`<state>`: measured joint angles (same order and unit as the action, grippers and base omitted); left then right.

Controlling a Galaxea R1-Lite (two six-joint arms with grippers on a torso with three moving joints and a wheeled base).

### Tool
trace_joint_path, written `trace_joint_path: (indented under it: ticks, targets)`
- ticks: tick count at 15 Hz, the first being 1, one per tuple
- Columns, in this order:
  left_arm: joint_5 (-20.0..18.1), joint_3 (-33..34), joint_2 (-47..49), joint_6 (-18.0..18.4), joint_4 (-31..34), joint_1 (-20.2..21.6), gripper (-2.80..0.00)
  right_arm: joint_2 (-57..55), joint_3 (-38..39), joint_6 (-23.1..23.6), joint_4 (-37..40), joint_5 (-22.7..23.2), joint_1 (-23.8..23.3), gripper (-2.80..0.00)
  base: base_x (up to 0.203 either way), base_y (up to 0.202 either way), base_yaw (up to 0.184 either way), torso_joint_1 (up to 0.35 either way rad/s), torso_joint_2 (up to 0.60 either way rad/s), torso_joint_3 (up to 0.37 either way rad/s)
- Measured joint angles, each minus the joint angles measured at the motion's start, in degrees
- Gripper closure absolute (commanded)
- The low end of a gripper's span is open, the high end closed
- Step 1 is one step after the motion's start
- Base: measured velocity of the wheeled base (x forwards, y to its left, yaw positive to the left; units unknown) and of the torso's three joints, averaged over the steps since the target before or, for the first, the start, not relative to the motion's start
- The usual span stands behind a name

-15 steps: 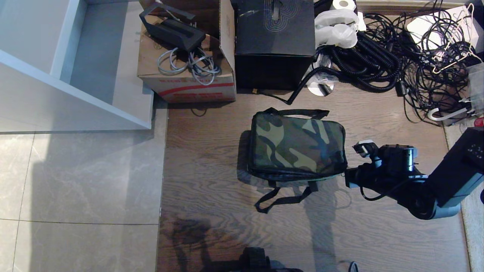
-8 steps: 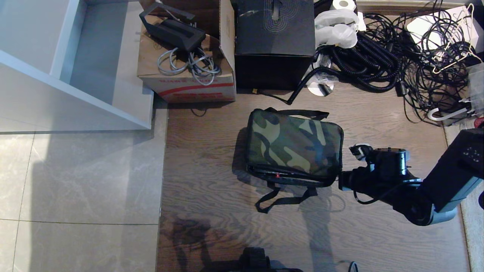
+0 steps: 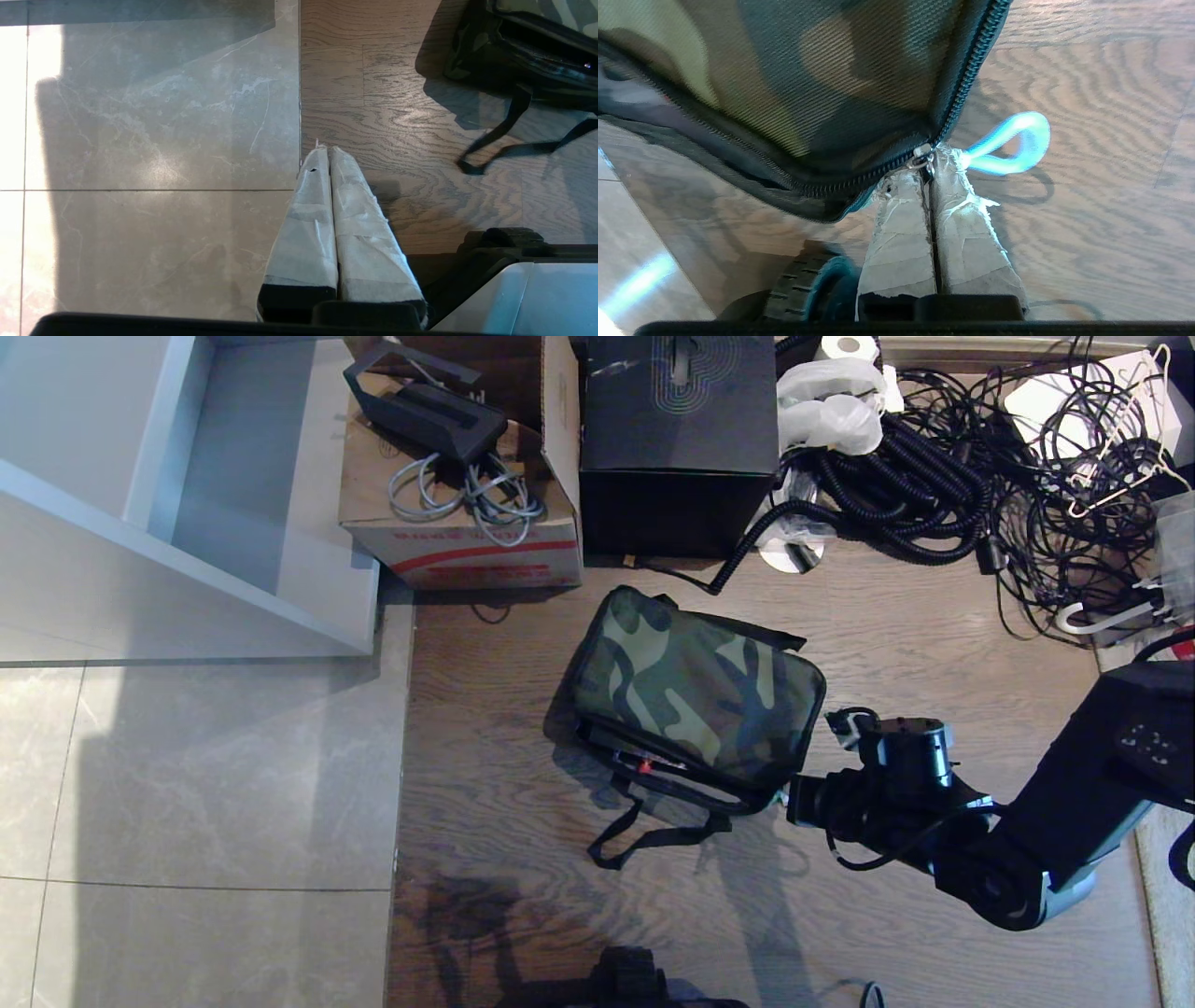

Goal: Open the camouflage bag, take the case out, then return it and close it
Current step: Open the top of the storage box

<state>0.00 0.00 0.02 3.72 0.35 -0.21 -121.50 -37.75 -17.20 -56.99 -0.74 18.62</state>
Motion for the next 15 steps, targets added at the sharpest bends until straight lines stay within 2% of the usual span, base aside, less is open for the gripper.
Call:
trace_joint_path:
  ticks: [3, 9, 14, 15]
  targets:
    - [0.0, 0.0, 0.0, 0.0, 0.0, 0.0, 0.0, -0.6, 0.2, 1.1, -0.4, -0.5, 0.0, 0.0, 0.0, 0.0, 0.0, 0.0, 0.0, 0.0]
    - [0.0, 0.0, 0.0, 0.0, 0.0, 0.0, 0.0, -0.6, -0.6, 14.3, 1.6, -0.2, -7.1, 0.0, 0.0, 0.0, 0.0, 0.0, 0.0, 0.0]
    - [0.0, 0.0, 0.0, 0.0, 0.0, 0.0, 0.0, 0.1, -3.6, 15.2, 1.6, -0.2, -9.2, 0.0, 0.0, 0.0, 0.0, 0.0, 0.0, 0.0]
    - [0.0, 0.0, 0.0, 0.0, 0.0, 0.0, 0.0, 0.1, -3.9, 15.1, 1.6, -0.2, -9.3, -2.8, 0.0, 0.0, 0.0, 0.0, 0.0, 0.0]
